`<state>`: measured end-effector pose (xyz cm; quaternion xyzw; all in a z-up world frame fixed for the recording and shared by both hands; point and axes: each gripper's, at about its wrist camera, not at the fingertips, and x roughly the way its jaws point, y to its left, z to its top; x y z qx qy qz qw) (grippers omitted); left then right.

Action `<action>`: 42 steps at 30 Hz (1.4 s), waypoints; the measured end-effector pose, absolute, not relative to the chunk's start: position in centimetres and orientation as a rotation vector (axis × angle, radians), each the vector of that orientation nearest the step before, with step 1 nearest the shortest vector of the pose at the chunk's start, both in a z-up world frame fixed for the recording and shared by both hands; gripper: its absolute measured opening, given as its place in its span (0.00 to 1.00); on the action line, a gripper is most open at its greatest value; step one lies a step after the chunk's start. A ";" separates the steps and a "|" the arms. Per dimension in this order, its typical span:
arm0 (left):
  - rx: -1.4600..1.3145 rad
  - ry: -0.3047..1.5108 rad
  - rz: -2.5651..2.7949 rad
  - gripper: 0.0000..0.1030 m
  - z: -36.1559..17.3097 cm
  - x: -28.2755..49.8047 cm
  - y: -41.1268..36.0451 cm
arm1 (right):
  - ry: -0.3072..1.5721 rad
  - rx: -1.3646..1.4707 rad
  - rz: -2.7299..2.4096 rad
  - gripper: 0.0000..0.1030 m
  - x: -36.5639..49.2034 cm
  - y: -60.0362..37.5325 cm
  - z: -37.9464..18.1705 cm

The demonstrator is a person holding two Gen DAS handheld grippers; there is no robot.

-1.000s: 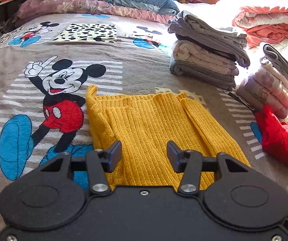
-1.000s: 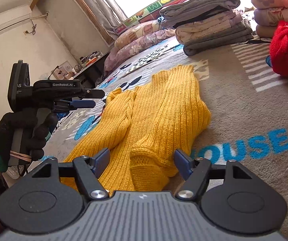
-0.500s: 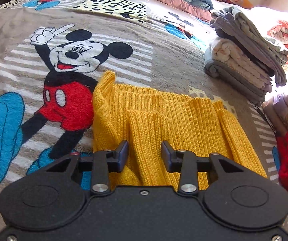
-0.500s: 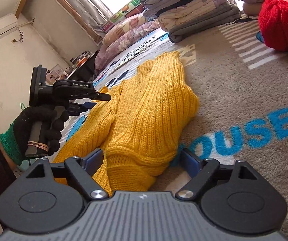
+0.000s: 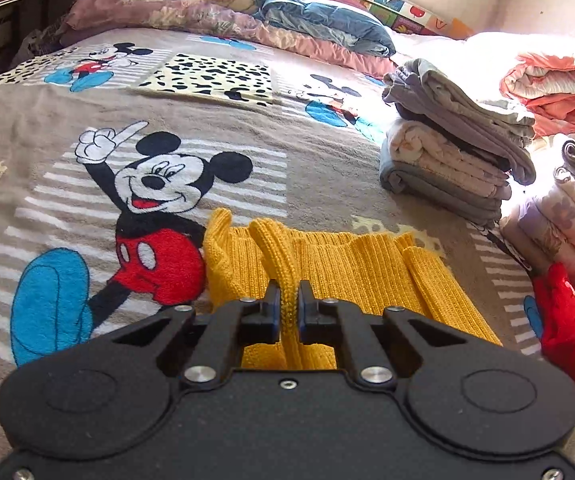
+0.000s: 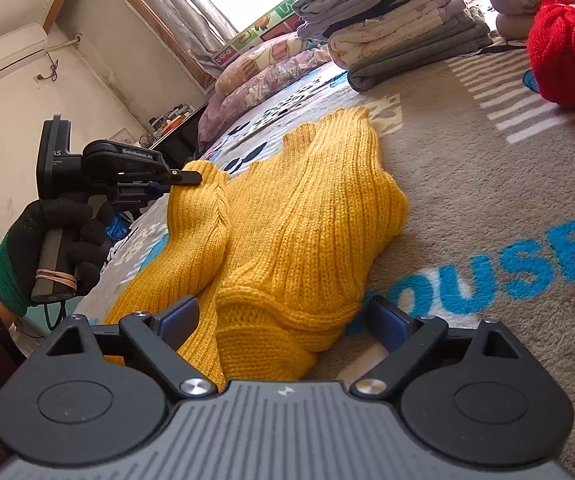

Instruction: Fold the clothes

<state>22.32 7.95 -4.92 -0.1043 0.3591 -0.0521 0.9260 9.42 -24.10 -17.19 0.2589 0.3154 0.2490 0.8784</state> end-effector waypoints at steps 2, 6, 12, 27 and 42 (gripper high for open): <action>-0.209 0.708 -0.091 0.06 -3.9 21.1 9.1 | 0.653 0.531 0.519 0.88 9.4 -24.0 -17.2; -0.220 0.683 -0.028 0.06 -3.3 18.9 12.1 | 0.643 0.501 0.517 0.89 9.2 -23.6 -17.2; -0.239 0.647 0.070 0.06 -2.7 15.7 16.5 | 0.637 0.465 0.513 0.89 8.9 -23.2 -17.1; -0.350 0.657 0.272 0.06 -5.8 9.8 24.9 | 0.644 0.431 0.505 0.92 8.4 -22.9 -16.9; -0.510 0.815 0.586 0.24 -9.6 7.7 29.2 | 0.646 0.399 0.504 0.93 8.2 -22.7 -16.8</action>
